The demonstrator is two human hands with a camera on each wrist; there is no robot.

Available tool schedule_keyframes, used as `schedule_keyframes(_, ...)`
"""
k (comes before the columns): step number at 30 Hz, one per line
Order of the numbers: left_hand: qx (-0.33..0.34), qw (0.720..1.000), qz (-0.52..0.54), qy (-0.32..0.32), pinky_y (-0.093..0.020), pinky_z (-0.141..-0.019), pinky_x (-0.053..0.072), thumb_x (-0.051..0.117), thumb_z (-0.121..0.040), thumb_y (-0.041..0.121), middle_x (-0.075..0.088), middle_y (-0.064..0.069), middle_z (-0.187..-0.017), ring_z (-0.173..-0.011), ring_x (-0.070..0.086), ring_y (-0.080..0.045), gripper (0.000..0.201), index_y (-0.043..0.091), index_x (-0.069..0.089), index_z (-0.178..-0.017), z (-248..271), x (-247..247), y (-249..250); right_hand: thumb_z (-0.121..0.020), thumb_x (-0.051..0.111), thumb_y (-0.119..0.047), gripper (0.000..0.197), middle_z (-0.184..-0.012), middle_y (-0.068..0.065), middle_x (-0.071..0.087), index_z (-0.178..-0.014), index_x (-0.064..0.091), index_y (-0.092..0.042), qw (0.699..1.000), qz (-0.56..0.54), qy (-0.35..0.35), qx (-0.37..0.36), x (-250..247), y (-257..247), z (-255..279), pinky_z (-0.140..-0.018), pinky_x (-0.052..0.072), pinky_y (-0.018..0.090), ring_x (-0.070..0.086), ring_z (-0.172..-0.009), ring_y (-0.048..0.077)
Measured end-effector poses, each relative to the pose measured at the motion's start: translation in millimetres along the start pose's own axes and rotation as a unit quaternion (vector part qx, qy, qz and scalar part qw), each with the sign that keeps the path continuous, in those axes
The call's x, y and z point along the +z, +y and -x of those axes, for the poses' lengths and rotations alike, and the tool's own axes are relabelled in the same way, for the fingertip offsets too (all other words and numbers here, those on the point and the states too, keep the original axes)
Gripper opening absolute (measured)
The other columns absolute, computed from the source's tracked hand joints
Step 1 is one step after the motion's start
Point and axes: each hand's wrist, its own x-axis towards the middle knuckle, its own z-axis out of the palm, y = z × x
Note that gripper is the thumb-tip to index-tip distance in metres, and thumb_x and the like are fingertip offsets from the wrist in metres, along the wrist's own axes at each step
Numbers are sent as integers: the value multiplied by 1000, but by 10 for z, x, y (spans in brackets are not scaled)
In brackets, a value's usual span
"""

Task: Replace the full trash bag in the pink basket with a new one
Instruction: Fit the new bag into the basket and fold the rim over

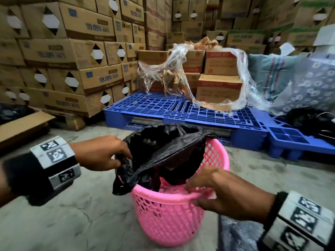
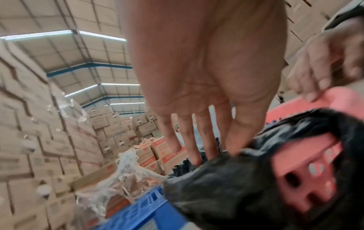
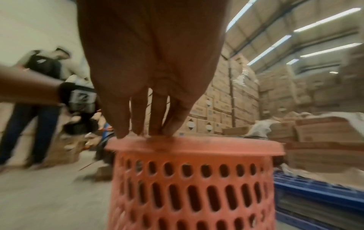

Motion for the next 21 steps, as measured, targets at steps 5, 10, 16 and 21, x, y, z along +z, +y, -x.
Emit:
schedule_keyframes(5, -36, 981, 168, 93, -27, -83, 52, 60, -80, 51, 71, 4, -102, -91, 64, -9, 48, 20, 61, -117, -79, 159, 386, -65, 46, -81, 72, -108, -4, 71, -104, 69, -25, 995, 47, -6, 90, -279, 481, 190, -89, 50, 32, 62, -100, 9)
schedule_keyframes(10, -69, 988, 104, 91, -40, -77, 53, 59, -78, 49, 71, 1, -96, -91, 65, -20, 41, 22, 60, -109, -224, 382, 512, -78, 53, -67, 44, -85, -9, 71, -90, 69, -29, 993, 106, 9, 42, -177, 430, 185, -72, 52, 34, 61, -81, 9)
schedule_keyframes(16, -41, 983, 143, 110, -38, -66, 50, 55, -78, 27, 49, 11, -57, -69, 58, -18, 9, 22, 60, -82, -130, 385, 398, -79, 48, -67, 50, -75, -1, 65, -82, 66, -21, 997, 71, -29, 16, 177, -138, -47, -60, 40, 31, 58, -74, 17)
schedule_keyframes(21, 40, 971, 188, 144, -30, -67, 46, 53, -78, 56, 60, 10, -71, -70, 54, -7, 33, 23, 60, -81, 149, 361, 406, -71, 52, -69, 54, -105, -6, 61, -105, 61, -28, 995, 31, 63, 64, 23, 66, -166, -80, 51, 34, 56, -94, 11)
